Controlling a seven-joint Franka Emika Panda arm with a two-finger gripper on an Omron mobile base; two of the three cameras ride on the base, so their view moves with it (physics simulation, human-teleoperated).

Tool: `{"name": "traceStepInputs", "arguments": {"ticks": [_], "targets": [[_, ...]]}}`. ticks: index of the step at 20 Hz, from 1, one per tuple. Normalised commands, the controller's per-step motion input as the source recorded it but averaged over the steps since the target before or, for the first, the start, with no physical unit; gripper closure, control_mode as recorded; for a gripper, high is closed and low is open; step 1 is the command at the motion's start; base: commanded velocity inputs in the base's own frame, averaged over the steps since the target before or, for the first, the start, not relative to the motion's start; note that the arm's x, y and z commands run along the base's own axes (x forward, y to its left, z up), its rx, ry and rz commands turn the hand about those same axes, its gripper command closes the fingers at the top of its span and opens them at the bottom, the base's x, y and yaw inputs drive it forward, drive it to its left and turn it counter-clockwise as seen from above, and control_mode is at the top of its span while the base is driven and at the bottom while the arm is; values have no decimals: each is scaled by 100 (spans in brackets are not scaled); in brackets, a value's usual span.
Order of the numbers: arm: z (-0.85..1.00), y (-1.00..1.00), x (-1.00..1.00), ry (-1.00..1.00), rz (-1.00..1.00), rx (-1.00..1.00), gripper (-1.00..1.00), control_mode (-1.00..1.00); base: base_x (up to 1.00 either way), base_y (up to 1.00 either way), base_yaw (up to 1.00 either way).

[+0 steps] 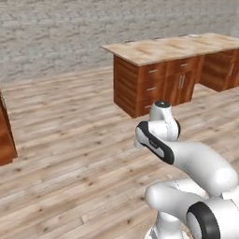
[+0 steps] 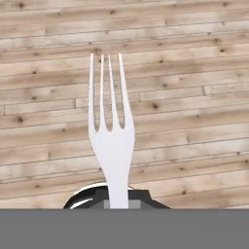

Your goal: Take the fork and place it on the left side of the plate. Then take the spoon and place it on the right side of the plate. Make sure they're directly next to the plate.

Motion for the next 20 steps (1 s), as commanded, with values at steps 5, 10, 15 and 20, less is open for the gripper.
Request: {"name": "traceStepInputs", "arguments": {"ticks": [5,10,15,20], "targets": [[0,0,0,0,0,0,100,100,22,0,-74],[0,0,0,0,0,0,100,100,64,0,-17],[0,0,0,0,0,0,100,100,82,0,-3],[0,0,0,0,0,0,100,100,92,0,0]]}}
